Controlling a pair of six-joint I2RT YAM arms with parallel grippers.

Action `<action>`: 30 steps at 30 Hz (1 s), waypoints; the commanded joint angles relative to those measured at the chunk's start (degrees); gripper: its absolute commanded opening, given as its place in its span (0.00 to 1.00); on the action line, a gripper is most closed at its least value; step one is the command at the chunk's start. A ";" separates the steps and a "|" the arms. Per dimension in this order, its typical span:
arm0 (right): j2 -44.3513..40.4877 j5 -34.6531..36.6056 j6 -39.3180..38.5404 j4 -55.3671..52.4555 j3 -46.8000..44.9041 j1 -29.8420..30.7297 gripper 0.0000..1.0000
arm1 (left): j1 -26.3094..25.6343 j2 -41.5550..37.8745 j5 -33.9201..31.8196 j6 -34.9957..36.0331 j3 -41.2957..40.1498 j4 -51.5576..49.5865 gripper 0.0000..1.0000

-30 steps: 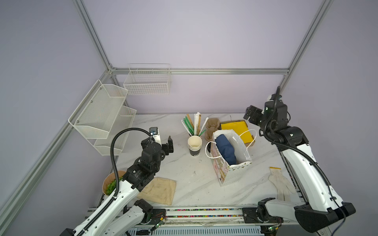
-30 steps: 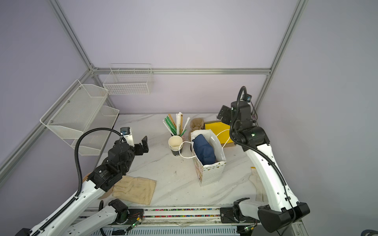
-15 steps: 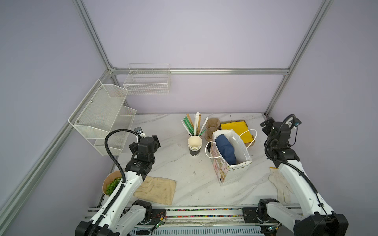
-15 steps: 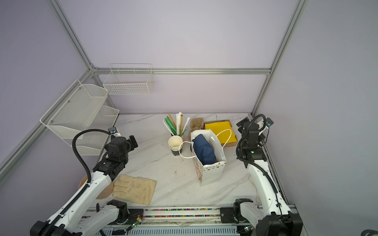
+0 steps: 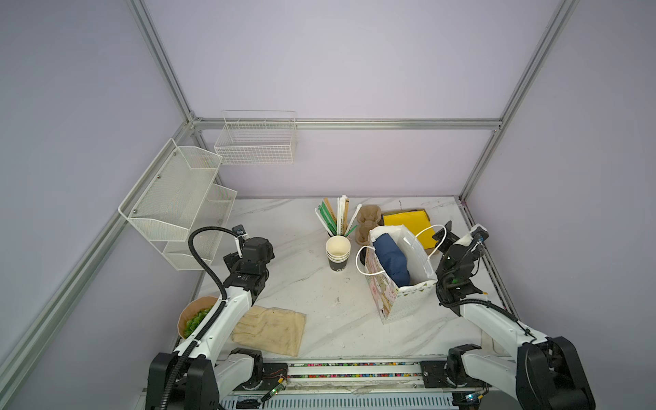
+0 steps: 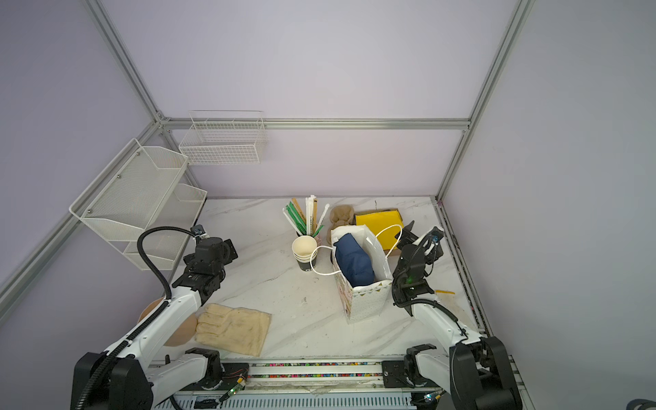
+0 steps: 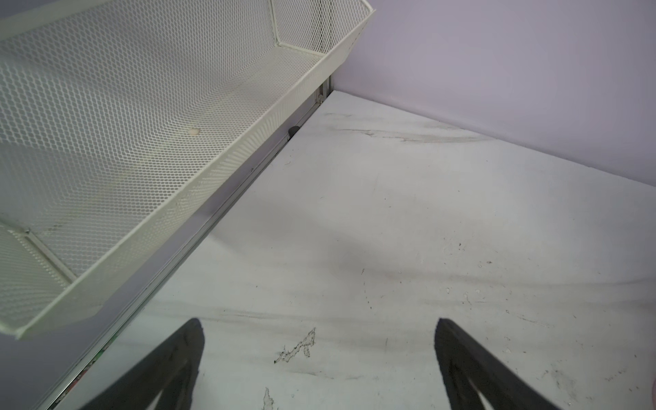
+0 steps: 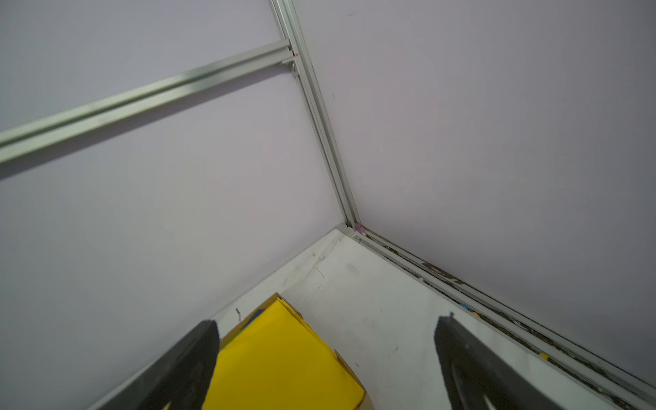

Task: Pack a coffee takeout order
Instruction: Reset both arms

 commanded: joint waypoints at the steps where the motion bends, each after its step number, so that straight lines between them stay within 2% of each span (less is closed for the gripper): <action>1: 2.53 2.98 -4.06 9.98 -5.60 0.26 0.98 | 0.96 0.84 1.37 3.37 -5.36 8.90 1.00; 3: 5.64 2.34 -6.45 16.77 -8.35 0.36 0.98 | 1.40 2.08 2.08 4.45 -7.40 12.74 1.00; 5: 11.09 6.34 -3.96 20.66 -9.23 0.40 0.98 | 2.25 3.04 3.64 4.99 -8.42 14.71 1.00; 6: 14.47 7.98 -5.31 25.75 -9.51 0.39 0.97 | 2.35 3.64 3.75 5.00 -8.58 15.36 1.00; 9: 18.43 -0.72 -10.25 30.98 -8.74 -0.08 0.98 | 2.52 5.72 3.64 6.16 -9.67 18.88 1.00; 12: 22.44 -5.03 -13.41 36.04 -7.78 -0.32 0.97 | 2.80 8.11 3.81 8.25 -12.07 24.72 1.00; 14: 25.13 -7.46 -12.49 38.18 -7.44 -0.56 0.97 | 3.06 9.46 3.96 9.56 -13.54 28.73 1.00; 16: 30.30 -11.99 -13.36 45.31 -8.33 -1.24 0.97 | 3.24 10.08 4.44 10.20 -13.73 31.40 1.00; 19: 38.10 -24.13 -21.66 56.51 -8.73 -1.41 0.97 | 3.82 11.76 5.33 12.92 -15.07 39.29 1.00; 22: 35.95 -19.70 -16.65 46.58 -5.68 -2.14 0.97 | 6.00 12.97 8.08 12.01 -16.34 45.43 1.00; 24: 36.48 -19.87 -15.54 44.79 -3.89 -4.15 0.97 | 8.00 13.89 11.87 11.99 -15.94 46.38 1.00; 25: 35.51 -20.20 -13.32 39.97 -2.68 -4.84 0.98 | 8.85 14.14 12.32 11.53 -15.84 46.66 1.00; 30: 35.47 -20.75 -12.93 35.42 -0.29 -5.54 0.98 | 10.18 12.15 16.58 11.04 -15.35 41.30 1.00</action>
